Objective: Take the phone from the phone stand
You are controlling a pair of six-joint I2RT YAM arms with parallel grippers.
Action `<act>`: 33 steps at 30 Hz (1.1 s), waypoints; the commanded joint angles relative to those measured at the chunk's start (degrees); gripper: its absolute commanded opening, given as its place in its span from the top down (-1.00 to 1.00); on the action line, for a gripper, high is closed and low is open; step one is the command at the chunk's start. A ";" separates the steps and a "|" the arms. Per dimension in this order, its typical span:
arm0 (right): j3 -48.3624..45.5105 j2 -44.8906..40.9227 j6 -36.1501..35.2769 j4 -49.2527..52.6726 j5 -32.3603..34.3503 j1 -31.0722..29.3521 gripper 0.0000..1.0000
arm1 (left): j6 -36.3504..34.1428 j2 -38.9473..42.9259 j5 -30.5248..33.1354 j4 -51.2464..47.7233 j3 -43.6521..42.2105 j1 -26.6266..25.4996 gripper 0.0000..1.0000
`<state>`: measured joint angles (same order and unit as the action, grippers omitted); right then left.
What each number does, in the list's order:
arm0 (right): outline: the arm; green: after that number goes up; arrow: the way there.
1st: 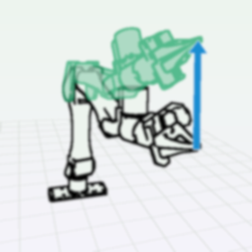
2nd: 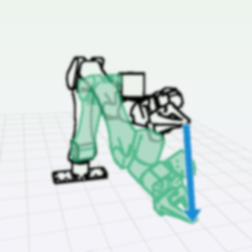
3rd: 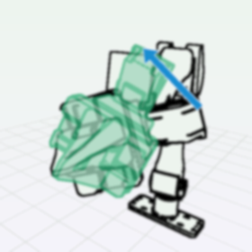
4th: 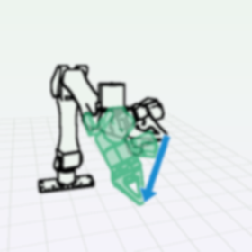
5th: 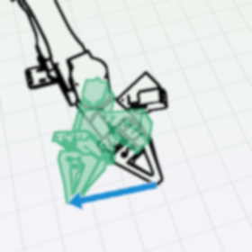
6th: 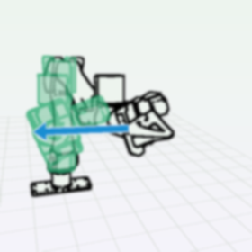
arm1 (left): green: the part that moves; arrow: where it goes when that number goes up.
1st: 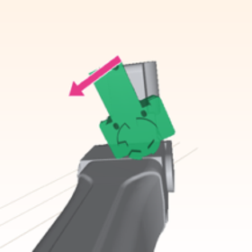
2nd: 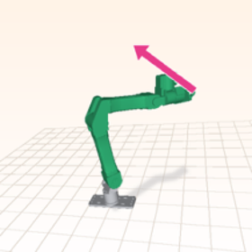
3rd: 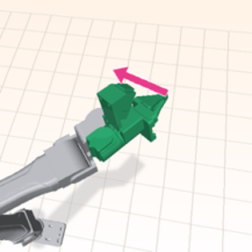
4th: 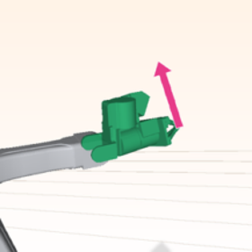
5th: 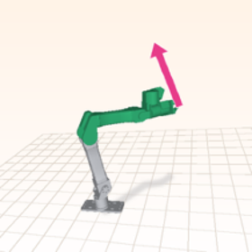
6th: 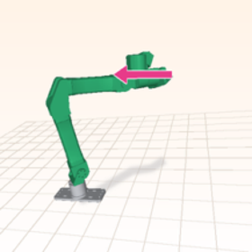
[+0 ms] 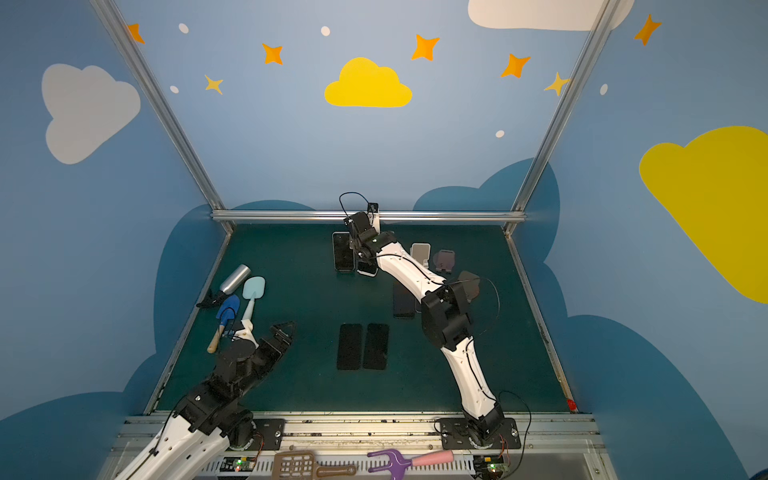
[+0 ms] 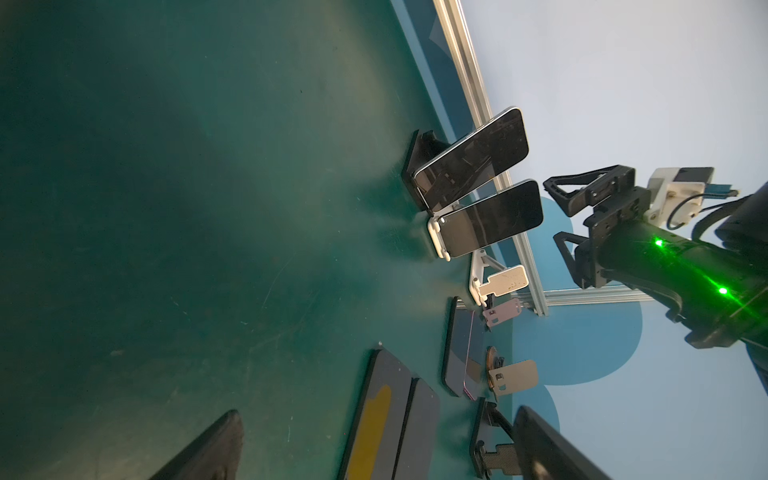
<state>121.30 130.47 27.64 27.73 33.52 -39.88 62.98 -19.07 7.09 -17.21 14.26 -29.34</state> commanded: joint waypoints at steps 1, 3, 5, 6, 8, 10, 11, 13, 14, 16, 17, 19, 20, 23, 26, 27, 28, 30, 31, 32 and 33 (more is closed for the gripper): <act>3.07 2.24 -1.67 0.72 -0.74 0.48 -0.91 | -1.02 0.74 0.73 -1.26 1.03 0.34 -1.00; 4.25 3.14 -2.85 -0.07 -2.36 0.52 -0.91 | -1.00 1.09 0.82 -1.36 0.86 0.38 -1.00; 5.59 4.26 -3.33 -0.07 -2.72 0.50 -0.91 | -0.93 1.39 0.90 -1.59 0.77 0.38 -1.00; 6.27 4.79 -3.19 0.23 -2.71 0.66 -0.91 | -0.93 1.48 0.86 -1.52 0.70 0.41 -1.00; 7.64 6.06 -2.14 1.30 -2.08 0.86 -0.91 | -0.84 1.51 0.99 -1.34 0.53 0.49 -1.00; 7.90 6.61 -2.21 0.73 -2.10 0.96 -0.91 | -0.88 1.56 0.91 -1.42 0.67 0.58 -1.00; 8.07 6.87 -2.02 0.56 -1.62 0.86 -0.91 | -0.87 1.58 0.86 -1.57 0.71 0.66 -1.00; 8.07 7.20 -1.71 0.23 -1.38 0.98 -0.91 | -0.93 1.71 0.82 -1.63 0.61 0.68 -1.00; 8.52 7.58 -1.46 0.21 -1.73 1.07 -0.91 | -0.84 1.80 0.85 -1.60 0.47 0.68 -1.00; 10.43 8.80 -1.23 1.42 -1.99 1.21 -0.91 | -0.68 2.00 0.91 -1.48 0.18 0.67 -1.00; 11.59 9.34 -0.87 2.44 -1.13 1.21 -0.91 | -0.58 2.12 0.97 -1.36 0.03 0.73 -1.00; 12.21 10.10 -1.01 2.39 -0.91 1.21 -0.91 | -0.49 2.40 0.99 -1.24 -0.11 0.80 -1.00; 12.28 10.30 -0.88 2.25 -0.91 1.28 -0.91 | -0.49 2.57 0.99 -1.30 -0.07 0.91 -1.00; 13.19 11.23 -0.32 2.59 -1.05 1.38 -0.91 | -0.58 3.13 0.99 -1.58 -0.07 1.04 -1.00; 14.68 12.29 0.15 3.57 -0.99 1.47 -0.91 | -0.41 3.66 1.08 -1.75 -0.36 1.05 -1.00; 15.08 12.64 0.47 3.87 -0.81 1.47 -0.91 | -0.40 3.76 1.08 -1.69 -0.38 1.21 -1.00; 15.34 12.82 0.61 3.79 -1.21 1.56 -0.90 | -0.40 3.85 1.07 -1.60 -0.42 1.17 -1.00; 15.81 13.12 1.10 4.52 -0.68 1.47 -0.90 | -0.40 4.03 1.15 -1.81 -0.37 1.23 -1.00; 15.77 13.16 1.27 4.92 -0.16 1.38 -0.90 | -0.38 4.17 1.17 -1.86 -0.37 1.33 -1.00; 15.72 13.21 1.43 5.16 0.19 1.38 -0.90 | -0.40 4.29 1.17 -1.94 -0.37 1.32 -1.00; 15.66 13.12 1.60 5.48 0.72 1.31 -0.90 | -0.40 4.37 1.13 -1.79 -0.37 1.46 -1.00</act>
<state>135.13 142.65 28.05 31.16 32.32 -38.65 63.00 -15.33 7.20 -18.15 14.22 -28.23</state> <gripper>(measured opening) 0.948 0.998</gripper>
